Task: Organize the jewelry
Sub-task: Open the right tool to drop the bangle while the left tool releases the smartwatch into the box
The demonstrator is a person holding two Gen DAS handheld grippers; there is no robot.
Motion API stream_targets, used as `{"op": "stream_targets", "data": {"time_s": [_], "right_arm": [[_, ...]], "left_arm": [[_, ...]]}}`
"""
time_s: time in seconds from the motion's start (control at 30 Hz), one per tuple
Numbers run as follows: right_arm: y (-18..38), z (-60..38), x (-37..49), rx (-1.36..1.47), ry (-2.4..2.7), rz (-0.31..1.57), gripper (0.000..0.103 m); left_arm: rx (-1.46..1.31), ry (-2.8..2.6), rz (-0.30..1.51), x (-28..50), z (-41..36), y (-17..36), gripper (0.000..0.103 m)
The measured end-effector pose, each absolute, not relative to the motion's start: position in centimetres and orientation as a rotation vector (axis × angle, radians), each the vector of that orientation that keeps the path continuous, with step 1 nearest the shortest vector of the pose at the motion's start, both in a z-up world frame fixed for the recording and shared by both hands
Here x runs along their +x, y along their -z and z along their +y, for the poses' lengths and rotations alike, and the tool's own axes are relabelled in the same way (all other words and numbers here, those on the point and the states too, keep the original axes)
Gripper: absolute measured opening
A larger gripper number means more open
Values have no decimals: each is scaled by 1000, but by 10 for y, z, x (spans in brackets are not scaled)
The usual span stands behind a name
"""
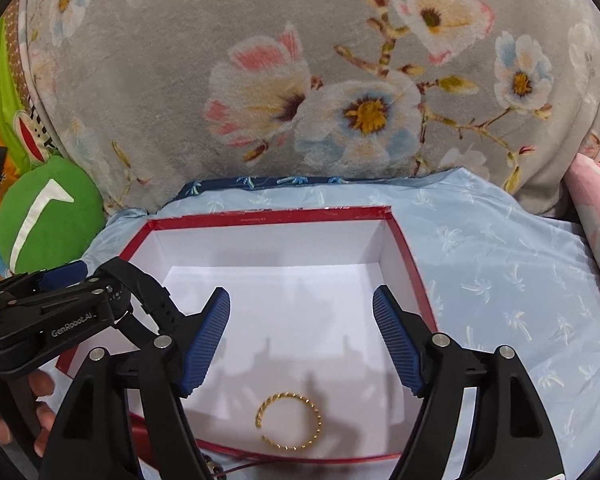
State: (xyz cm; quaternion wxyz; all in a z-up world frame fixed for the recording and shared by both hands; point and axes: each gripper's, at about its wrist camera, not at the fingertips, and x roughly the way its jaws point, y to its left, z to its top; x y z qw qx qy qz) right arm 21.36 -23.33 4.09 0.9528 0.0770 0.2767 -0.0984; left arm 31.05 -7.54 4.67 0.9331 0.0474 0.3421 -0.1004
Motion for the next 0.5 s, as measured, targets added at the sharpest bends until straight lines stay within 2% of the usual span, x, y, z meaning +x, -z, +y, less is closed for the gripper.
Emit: {"op": "stream_targets", "data": {"time_s": [0.07, 0.1, 0.27, 0.5], "right_arm": [[-47, -233, 203, 159, 203, 542, 77], [-50, -233, 199, 161, 206, 536, 78], [-54, -234, 185, 166, 221, 531, 79], [-46, -234, 175, 157, 230, 552, 79]], "left_arm": [[107, 197, 691, 311, -76, -51, 88], [112, 202, 694, 312, -77, -53, 90], [204, 189, 846, 328, -97, -44, 93], [399, 119, 918, 315, -102, -22, 93]]}}
